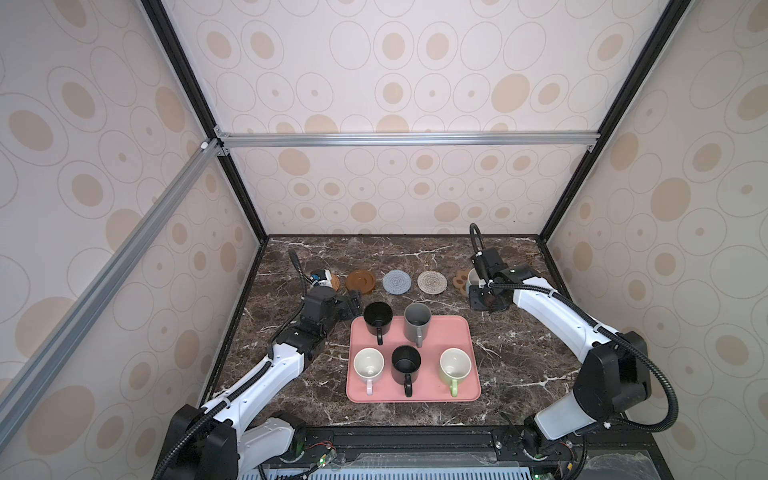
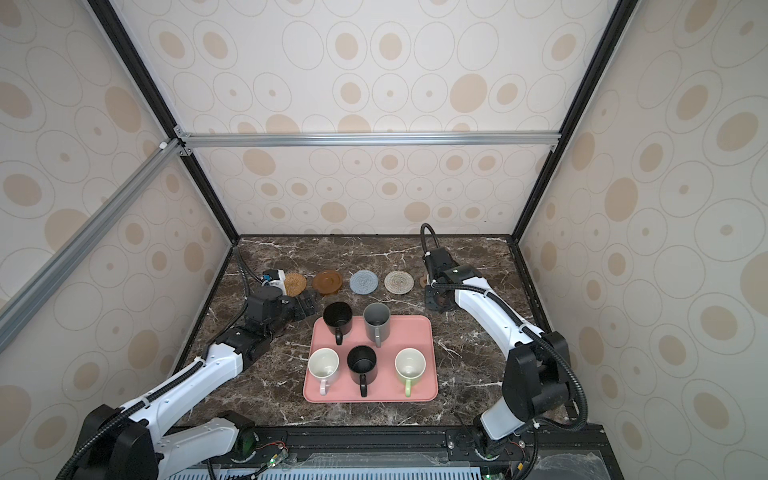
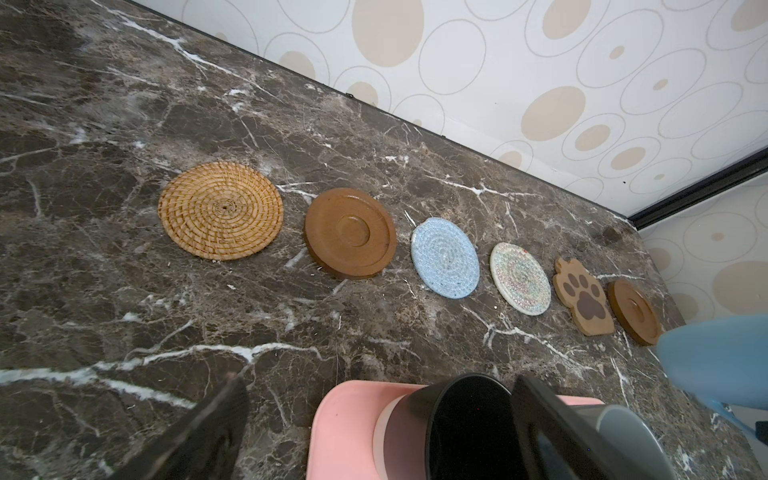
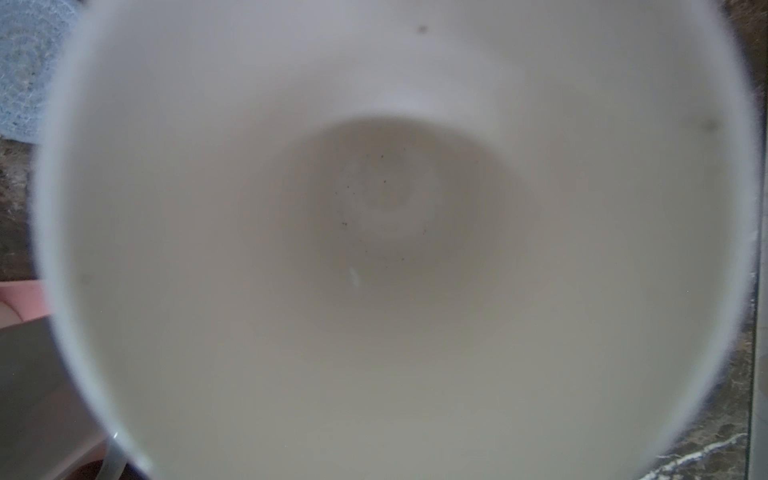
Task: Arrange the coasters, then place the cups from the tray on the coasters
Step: 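Carry the light blue mug with the right gripper toward the small wooden coaster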
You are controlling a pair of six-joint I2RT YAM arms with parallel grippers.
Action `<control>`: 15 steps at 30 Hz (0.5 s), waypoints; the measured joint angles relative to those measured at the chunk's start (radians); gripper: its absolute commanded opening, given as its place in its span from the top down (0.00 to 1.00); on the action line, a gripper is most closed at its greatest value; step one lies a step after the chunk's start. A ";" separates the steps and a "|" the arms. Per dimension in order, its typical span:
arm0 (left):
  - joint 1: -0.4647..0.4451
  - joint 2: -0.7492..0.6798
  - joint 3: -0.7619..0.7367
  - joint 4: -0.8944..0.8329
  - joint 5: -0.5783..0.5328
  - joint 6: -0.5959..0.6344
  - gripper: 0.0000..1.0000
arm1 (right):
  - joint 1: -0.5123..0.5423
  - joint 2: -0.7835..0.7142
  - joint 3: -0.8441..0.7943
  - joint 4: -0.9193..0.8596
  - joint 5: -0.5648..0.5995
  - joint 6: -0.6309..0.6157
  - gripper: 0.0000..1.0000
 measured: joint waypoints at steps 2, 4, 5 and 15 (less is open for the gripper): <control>0.000 0.000 0.000 0.001 0.000 0.000 0.00 | -0.023 0.001 0.003 0.016 0.000 -0.022 0.90; 0.000 0.000 0.000 0.001 0.000 0.000 0.00 | -0.042 0.004 0.004 0.037 0.000 -0.043 0.90; 0.000 0.000 0.000 0.001 0.000 0.000 0.00 | -0.050 0.007 0.004 0.048 0.000 -0.054 0.90; 0.000 -0.002 0.000 0.001 0.000 0.000 0.00 | -0.174 0.058 0.014 0.136 -0.031 -0.154 0.90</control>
